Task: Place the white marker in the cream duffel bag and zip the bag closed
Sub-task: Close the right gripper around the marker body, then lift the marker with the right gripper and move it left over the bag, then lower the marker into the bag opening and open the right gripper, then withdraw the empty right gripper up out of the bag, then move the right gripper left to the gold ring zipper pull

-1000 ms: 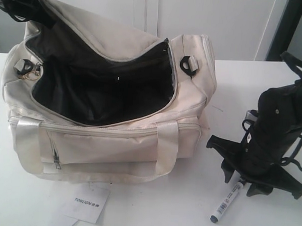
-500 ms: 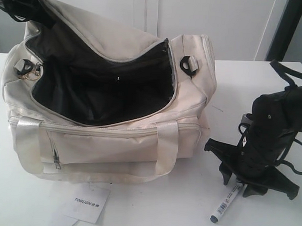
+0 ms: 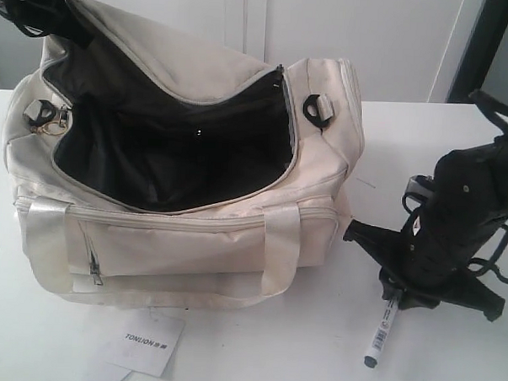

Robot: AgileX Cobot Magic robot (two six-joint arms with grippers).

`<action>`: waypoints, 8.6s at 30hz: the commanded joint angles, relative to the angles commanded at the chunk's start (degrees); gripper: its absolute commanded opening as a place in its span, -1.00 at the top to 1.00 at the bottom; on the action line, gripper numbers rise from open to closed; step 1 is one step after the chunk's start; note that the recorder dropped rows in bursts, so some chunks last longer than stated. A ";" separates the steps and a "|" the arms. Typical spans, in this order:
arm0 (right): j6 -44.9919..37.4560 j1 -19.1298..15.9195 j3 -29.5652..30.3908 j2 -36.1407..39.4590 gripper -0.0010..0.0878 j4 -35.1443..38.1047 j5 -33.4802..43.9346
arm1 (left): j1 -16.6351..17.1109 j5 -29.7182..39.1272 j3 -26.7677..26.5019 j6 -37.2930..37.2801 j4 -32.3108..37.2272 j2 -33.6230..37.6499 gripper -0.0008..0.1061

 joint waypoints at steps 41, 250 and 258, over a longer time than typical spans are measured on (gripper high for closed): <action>-17.62 0.00 0.00 -21.71 0.98 -27.33 -45.27 | 0.00 0.00 0.00 -0.11 0.00 0.00 0.99; -103.78 17.59 -37.59 4.85 0.98 53.76 3.22 | 20.64 33.67 0.13 15.18 -39.86 -5.83 0.33; -103.51 20.66 -50.33 14.74 0.98 53.40 3.46 | 21.77 30.31 0.13 14.54 -40.43 -2.10 0.33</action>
